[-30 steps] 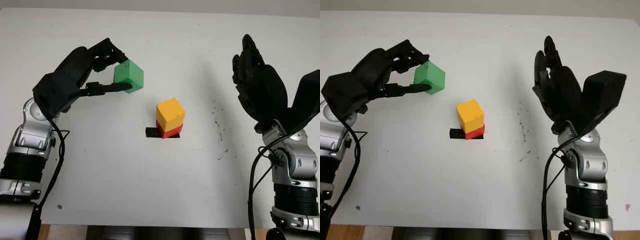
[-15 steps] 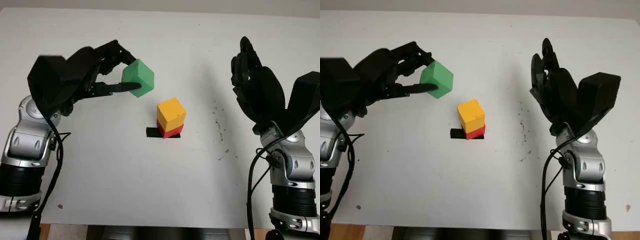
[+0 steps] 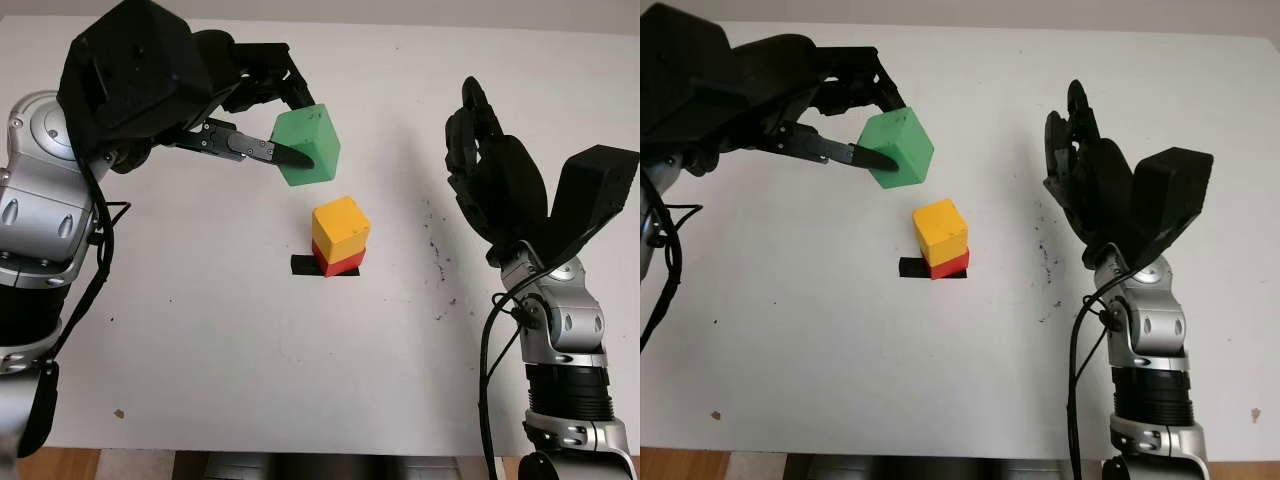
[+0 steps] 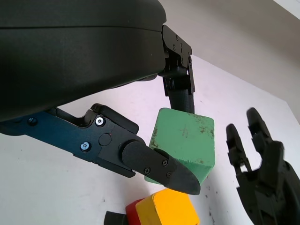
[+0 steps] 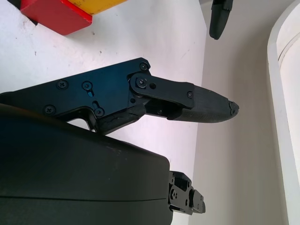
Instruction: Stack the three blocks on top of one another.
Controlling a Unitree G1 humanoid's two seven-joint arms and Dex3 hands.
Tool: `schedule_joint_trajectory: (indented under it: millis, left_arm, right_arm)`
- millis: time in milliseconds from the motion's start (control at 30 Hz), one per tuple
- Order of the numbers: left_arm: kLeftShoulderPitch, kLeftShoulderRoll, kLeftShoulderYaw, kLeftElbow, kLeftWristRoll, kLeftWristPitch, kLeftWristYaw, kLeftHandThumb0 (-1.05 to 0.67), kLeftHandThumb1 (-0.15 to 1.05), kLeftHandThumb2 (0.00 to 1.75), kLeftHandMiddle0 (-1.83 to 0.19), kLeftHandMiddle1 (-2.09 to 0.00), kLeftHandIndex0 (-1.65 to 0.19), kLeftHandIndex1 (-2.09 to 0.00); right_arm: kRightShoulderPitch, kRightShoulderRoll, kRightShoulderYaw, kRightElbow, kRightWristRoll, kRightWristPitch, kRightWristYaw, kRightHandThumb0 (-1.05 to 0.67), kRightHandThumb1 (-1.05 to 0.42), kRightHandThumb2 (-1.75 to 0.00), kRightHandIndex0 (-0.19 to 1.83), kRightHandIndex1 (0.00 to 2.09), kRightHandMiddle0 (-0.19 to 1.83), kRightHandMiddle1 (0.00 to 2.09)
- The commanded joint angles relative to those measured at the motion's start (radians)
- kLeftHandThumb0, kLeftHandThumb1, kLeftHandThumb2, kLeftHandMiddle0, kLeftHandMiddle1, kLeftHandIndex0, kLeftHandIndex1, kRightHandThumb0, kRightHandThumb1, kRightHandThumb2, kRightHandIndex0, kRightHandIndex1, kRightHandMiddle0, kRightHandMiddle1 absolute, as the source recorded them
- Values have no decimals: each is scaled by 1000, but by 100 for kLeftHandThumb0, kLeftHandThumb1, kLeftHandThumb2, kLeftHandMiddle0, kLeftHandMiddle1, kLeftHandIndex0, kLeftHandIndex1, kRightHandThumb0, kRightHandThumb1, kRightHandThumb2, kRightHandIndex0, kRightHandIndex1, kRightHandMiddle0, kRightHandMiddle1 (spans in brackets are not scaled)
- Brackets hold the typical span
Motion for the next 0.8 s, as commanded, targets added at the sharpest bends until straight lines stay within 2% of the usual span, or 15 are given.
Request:
schedule_joint_trajectory:
  millis: [0,233,533,767]
  left_arm:
    - [-36,9,-16,-32,8,7,-17,-38,105,8,-22,-6,-53,-158]
    - [-30,-14,-53,-46,39,12,-21,-37,105,10,-21,-6,-47,-164]
    - [11,-51,-71,-11,76,-158,-5,-37,105,16,-29,-8,-37,-169]
    - [7,-97,-103,-40,109,-89,-7,-40,105,18,-22,-4,-41,-174]
  right_arm:
    - [-7,2,8,9,-6,-23,10,-70,-105,-63,-19,0,-19,0]
    - [1,8,4,28,-5,-55,20,-74,-105,-60,-19,0,-19,0]
    - [8,16,3,19,-4,-50,10,-73,-105,-59,-19,0,-19,0]
    - [11,21,7,17,-7,-48,1,-73,-105,-60,-19,0,-19,0]
